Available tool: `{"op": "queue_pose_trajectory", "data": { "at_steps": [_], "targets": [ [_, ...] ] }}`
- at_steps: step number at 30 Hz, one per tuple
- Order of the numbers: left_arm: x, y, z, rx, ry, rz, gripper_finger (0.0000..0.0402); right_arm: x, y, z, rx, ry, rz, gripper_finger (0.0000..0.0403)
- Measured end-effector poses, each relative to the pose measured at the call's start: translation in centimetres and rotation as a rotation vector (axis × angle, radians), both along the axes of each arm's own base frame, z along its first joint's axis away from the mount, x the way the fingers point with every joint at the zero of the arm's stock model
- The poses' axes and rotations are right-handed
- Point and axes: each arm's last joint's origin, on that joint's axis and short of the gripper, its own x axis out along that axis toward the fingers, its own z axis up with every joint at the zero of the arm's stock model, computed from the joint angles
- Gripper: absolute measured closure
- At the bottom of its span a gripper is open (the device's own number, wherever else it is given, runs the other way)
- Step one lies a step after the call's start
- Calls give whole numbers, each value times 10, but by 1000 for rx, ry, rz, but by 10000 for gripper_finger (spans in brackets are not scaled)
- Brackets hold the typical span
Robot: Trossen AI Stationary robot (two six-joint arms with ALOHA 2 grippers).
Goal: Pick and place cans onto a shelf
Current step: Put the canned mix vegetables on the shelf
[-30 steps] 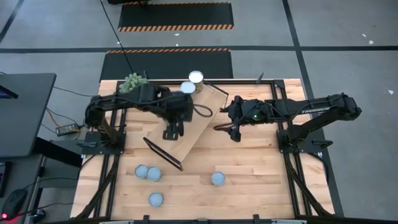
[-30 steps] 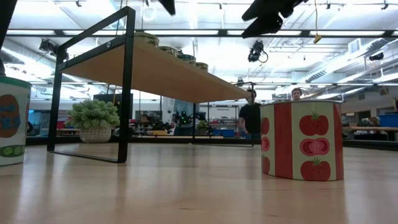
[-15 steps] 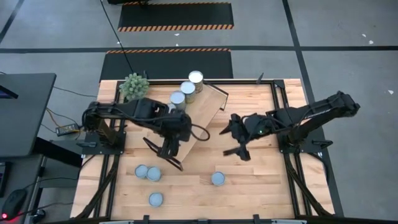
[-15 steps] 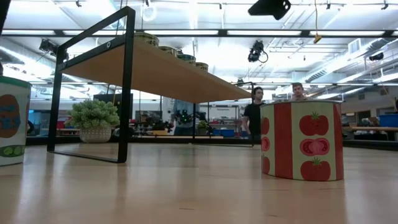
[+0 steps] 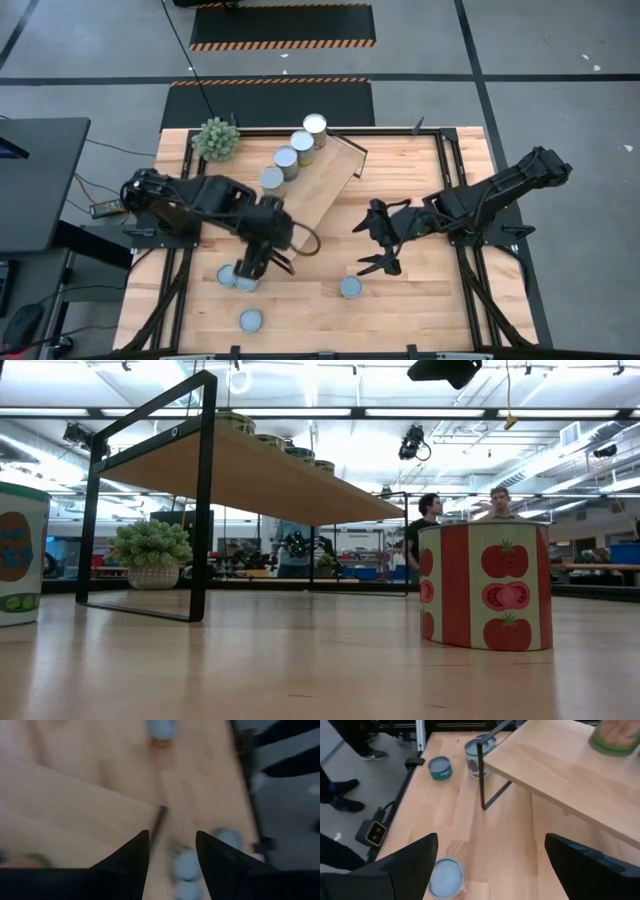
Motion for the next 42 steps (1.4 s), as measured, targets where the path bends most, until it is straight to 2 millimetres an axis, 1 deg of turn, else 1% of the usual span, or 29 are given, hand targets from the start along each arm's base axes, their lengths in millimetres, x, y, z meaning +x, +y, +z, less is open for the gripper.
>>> {"op": "queue_pose_trajectory", "data": {
  "at_steps": [2,5,8,12,16,20,23,26,29,32,35,39,42],
  "targets": [
    [-6,-11,0,-66,23,-9,235,-1,2,0,-13,-5,-11,29],
    [-14,-33,-6,-136,98,-30,235,-2,4,0,-25,-11,-24,29],
    [-24,-54,-12,-148,136,-49,235,-2,4,0,-19,-10,-37,29],
    [-37,-81,-27,-96,174,-83,235,-2,4,0,-19,-11,-39,29],
    [-45,-96,-49,-13,200,-35,235,-2,4,0,-20,-11,-39,29],
    [-51,-104,-74,46,250,131,235,-2,4,0,-20,-12,-38,29],
    [-53,-108,-90,36,292,257,224,-1,4,0,-19,-13,-37,29],
    [-55,-109,-104,36,324,353,193,-1,4,1,-16,-18,-37,29],
    [-57,-113,-116,27,334,402,145,-1,4,1,-15,-18,-35,29],
    [-64,-117,-124,61,342,414,92,-1,4,1,-6,-18,-32,29],
    [-76,-122,-128,86,319,407,55,-1,4,1,0,-16,-30,29],
    [-95,-116,-130,62,297,453,45,-1,4,1,1,-15,-27,29],
    [-106,-105,-134,15,298,521,44,-1,4,1,-5,-17,-22,29]
  ]
}}
